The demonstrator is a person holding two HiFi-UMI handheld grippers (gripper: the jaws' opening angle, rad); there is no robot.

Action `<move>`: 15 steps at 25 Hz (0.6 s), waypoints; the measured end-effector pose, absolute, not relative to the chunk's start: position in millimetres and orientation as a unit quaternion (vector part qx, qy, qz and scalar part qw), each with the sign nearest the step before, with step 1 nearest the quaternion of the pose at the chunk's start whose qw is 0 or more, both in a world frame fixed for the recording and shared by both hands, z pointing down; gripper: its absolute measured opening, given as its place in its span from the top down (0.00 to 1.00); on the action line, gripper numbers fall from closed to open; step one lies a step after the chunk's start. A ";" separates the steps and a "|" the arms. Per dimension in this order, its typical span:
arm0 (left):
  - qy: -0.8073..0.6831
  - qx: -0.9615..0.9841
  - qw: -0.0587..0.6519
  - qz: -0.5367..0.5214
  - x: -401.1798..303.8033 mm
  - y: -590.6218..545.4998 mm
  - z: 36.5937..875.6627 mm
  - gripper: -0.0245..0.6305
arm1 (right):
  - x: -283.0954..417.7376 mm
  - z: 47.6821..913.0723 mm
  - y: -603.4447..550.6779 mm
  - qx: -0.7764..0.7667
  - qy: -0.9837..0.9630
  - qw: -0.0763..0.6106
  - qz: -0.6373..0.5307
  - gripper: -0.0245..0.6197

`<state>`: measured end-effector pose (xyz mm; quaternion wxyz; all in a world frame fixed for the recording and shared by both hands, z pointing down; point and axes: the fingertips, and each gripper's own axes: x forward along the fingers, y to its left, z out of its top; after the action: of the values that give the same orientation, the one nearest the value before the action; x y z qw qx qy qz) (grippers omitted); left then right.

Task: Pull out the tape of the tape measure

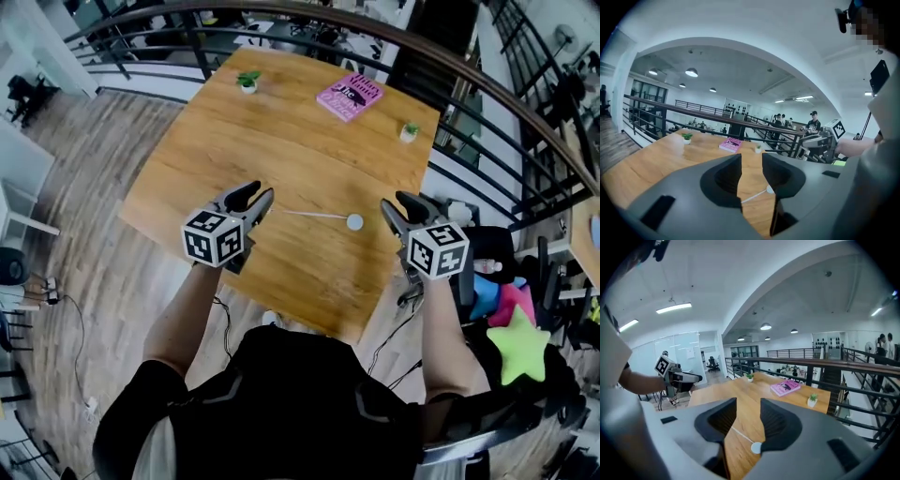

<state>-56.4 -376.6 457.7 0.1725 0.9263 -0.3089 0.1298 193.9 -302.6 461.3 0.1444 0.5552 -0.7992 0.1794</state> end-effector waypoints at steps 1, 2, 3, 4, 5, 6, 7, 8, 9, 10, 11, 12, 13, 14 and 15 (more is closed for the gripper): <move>-0.309 0.928 0.167 0.123 -52.7 -373.8 444.0 0.73 | 195.2 447.5 -299.7 0.559 -0.800 0.138 0.169 0.70; -0.311 0.930 0.159 0.115 -49.7 -371.1 430.3 0.73 | 196.5 434.8 -296.5 0.564 -0.800 0.131 0.158 0.71; -0.311 0.932 0.149 0.108 -47.4 -367.7 416.8 0.73 | 197.2 423.4 -292.6 0.568 -0.800 0.126 0.148 0.71; -0.312 0.935 0.137 0.102 -46.0 -363.2 403.9 0.73 | 197.2 413.2 -288.1 0.572 -0.799 0.122 0.140 0.71; -0.312 0.937 0.124 0.096 -45.5 -357.9 392.3 0.73 | 196.5 404.3 -283.2 0.575 -0.798 0.118 0.133 0.71; -0.313 0.939 0.110 0.091 -45.5 -352.5 382.1 0.73 | 195.4 396.6 -278.5 0.578 -0.797 0.116 0.127 0.71; -0.316 0.940 0.098 0.087 -45.7 -347.8 374.0 0.73 | 194.4 389.8 -274.3 0.581 -0.797 0.114 0.120 0.71; -0.318 0.940 0.089 0.084 -45.3 -344.1 368.4 0.76 | 193.8 383.9 -270.7 0.584 -0.796 0.112 0.115 0.73; -0.319 0.940 0.085 0.082 -43.9 -340.8 365.2 0.79 | 193.6 378.7 -267.4 0.587 -0.794 0.110 0.111 0.74; -0.317 0.941 0.085 0.081 -41.8 -337.0 363.4 0.79 | 193.4 373.9 -264.1 0.591 -0.793 0.106 0.108 0.75; -0.314 0.942 0.085 0.080 -40.0 -331.8 362.1 0.80 | 192.5 369.1 -260.1 0.593 -0.792 0.101 0.106 0.75; -0.313 0.943 0.083 0.080 -39.3 -325.2 360.7 0.80 | 190.5 364.3 -255.4 0.596 -0.791 0.095 0.102 0.75; -0.314 0.943 0.079 0.078 -39.7 -318.2 358.4 0.83 | 187.7 359.6 -250.6 0.598 -0.791 0.088 0.094 0.77; -0.316 0.943 0.077 0.072 -41.0 -312.0 355.3 0.86 | 184.8 355.3 -246.3 0.600 -0.791 0.082 0.086 0.78; -0.319 0.943 0.078 0.061 -42.3 -307.1 352.2 0.90 | 182.2 352.4 -243.2 0.602 -0.791 0.078 0.079 0.80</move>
<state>-42.3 -307.1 352.2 0.0778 0.9427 -0.3189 0.0606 182.2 -243.2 352.4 0.0777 0.6017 -0.7910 0.0790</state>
